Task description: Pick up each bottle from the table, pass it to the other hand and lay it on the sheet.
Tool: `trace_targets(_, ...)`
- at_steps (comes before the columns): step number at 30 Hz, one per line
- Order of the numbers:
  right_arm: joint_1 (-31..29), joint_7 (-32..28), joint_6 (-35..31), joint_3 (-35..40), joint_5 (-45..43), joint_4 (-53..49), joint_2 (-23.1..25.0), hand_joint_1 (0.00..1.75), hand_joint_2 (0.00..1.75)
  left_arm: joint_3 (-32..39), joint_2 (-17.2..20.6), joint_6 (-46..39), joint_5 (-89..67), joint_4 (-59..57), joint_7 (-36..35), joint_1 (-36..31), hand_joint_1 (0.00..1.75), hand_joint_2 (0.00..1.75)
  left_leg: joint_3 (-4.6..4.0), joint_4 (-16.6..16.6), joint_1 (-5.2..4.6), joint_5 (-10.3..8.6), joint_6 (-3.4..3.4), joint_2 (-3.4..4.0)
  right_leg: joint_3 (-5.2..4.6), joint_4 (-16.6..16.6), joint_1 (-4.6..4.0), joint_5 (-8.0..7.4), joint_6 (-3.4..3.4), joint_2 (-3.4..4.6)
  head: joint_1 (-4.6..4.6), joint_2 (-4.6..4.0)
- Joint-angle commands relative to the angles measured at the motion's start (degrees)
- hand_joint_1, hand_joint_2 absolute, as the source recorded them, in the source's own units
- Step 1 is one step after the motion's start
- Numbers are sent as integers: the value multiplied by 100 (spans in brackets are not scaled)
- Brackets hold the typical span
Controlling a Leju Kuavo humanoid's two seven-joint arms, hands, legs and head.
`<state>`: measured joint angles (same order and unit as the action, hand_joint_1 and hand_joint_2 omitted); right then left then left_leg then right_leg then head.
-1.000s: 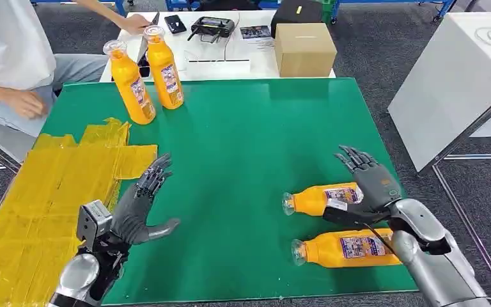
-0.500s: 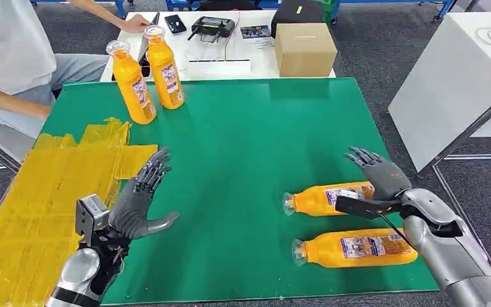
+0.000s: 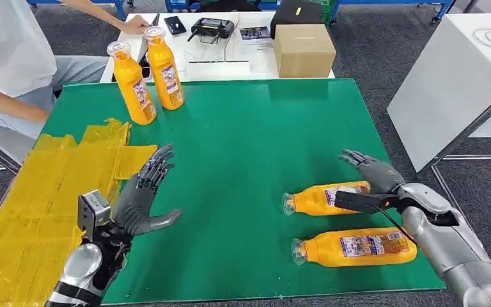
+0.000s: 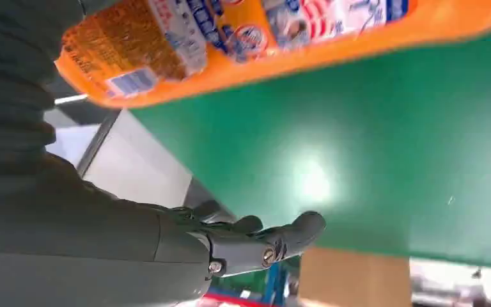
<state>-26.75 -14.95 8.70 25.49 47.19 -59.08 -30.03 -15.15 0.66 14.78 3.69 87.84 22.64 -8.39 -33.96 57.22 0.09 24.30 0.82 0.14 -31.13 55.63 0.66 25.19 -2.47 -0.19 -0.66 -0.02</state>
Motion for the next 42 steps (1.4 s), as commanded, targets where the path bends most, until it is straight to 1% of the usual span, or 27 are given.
trace_targets(1,-658,-63,449,974,-224,1264,-14,0,175,-241,65,5,79,-555,19,-365,0,175,4,-3,0,-4,3,-4,6,-3,0,0,3,-4,0,0)
trace_targets(4,-796,-39,641,1199,-347,1386,-123,0,175,-281,73,-7,105,-625,32,-408,0,175,-1,-1,2,-3,7,-4,7,-3,-2,0,2,-5,2,0)
trace_targets(7,-833,-37,641,1290,-438,1402,-179,0,175,-297,74,-14,121,-638,42,-416,0,175,9,-1,3,1,5,-8,17,-5,-3,4,5,-7,0,0)
trace_targets(8,-836,-37,610,1318,-458,1387,-189,0,175,-300,75,-16,123,-641,44,-419,0,175,2,-2,0,-2,6,-10,10,-3,0,3,3,-11,0,0)
trace_targets(9,-746,-25,317,1212,-530,1291,-146,0,175,-281,70,-36,132,-612,47,-387,0,175,-1,-1,1,-3,6,-10,8,-4,-1,1,2,-11,-2,0)
trace_targets(10,-676,-24,188,1144,-592,1222,-109,0,175,-271,76,-39,133,-579,47,-363,0,175,-5,-1,2,-4,7,-7,3,-4,-2,-1,2,-8,2,0)
trace_targets(15,-612,-15,140,1117,-631,1096,-127,0,175,-256,89,-42,135,-558,45,-327,0,175,-3,-3,1,-3,6,-3,3,-5,-1,-1,3,-3,-2,0)
trace_targets(16,-601,30,130,1116,-621,1023,-173,0,175,-250,89,-40,135,-540,45,-317,0,175,-7,-2,2,-5,6,-6,0,-4,-1,-1,2,-7,0,0)
trace_targets(17,-617,161,177,1154,-575,984,-223,0,175,-241,80,-40,136,-528,45,-303,0,175,9,-3,9,2,2,-4,18,-10,-9,1,9,-3,0,0)
trace_targets(18,-639,219,201,1179,-537,997,-237,0,175,-241,76,-42,136,-524,44,-300,0,175,-9,-2,0,-5,7,-8,-1,-3,0,-1,1,-9,0,0)
trace_targets(20,-716,413,208,1289,-380,1182,-194,0,175,-245,52,-69,128,-522,27,-296,0,175,5,0,6,4,3,-3,14,-6,-6,3,7,-3,0,0)
trace_targets(21,-721,437,193,1324,-332,1271,-151,23,175,-253,40,-76,124,-533,20,-302,0,175,10,1,9,7,2,-1,18,-8,-9,5,10,0,0,0)
trace_targets(22,-710,437,164,1335,-311,1294,-134,133,175,-252,38,-75,124,-539,20,-304,0,175,-5,-2,1,-2,6,-2,2,-4,-1,0,2,-3,-2,0)
trace_targets(23,-684,439,94,1347,-274,1332,-86,159,175,-251,35,-74,124,-544,20,-304,0,175,3,-3,4,0,5,-1,11,-9,-4,0,4,-2,0,0)
trace_targets(24,-676,436,50,1349,-255,1363,-49,166,175,-250,33,-73,124,-544,20,-300,0,175,2,-2,6,1,4,-1,12,-9,-6,0,5,-1,0,0)
trace_targets(27,-676,436,50,1349,-255,1363,-49,166,175,-250,33,-73,124,-544,20,-300,0,175,0,-4,6,0,4,2,9,-9,-6,-1,5,1,0,0)
trace_targets(28,-685,458,-26,1349,-209,1390,-16,173,175,-243,33,-78,114,-537,12,-291,0,175,-3,-4,3,-2,5,-1,6,-7,-3,-1,3,-2,-2,0)
trace_targets(29,-673,462,-72,1320,-187,1406,24,175,175,-233,32,-78,109,-527,7,-281,0,175,4,-4,6,1,3,1,13,-9,-6,0,6,0,0,0)
trace_targets(32,-677,475,-98,1327,-157,1429,58,175,175,-229,28,-77,107,-526,4,-272,0,175,2,-5,5,-2,4,1,10,-9,-5,-2,4,0,0,0)
trace_targets(33,-677,475,-98,1327,-157,1429,58,175,175,-229,28,-77,107,-526,4,-272,0,175,19,-8,12,4,0,7,28,-18,-12,-1,12,8,-2,0)
trace_targets(34,-677,475,-98,1327,-157,1429,58,175,175,-229,28,-77,107,-526,4,-272,0,175,-1,-4,6,-2,5,1,8,-9,-6,-2,4,0,0,0)
trace_targets(35,-677,475,-98,1327,-157,1429,58,175,175,-229,28,-77,107,-526,4,-272,0,175,-3,-4,4,-3,6,-1,5,-8,-4,-2,3,-2,0,0)
trace_targets(42,-677,475,-98,1327,-157,1429,58,175,175,-229,28,-77,107,-526,4,-272,0,175,-3,-4,3,-4,7,-2,5,-7,-3,-2,2,-3,0,0)
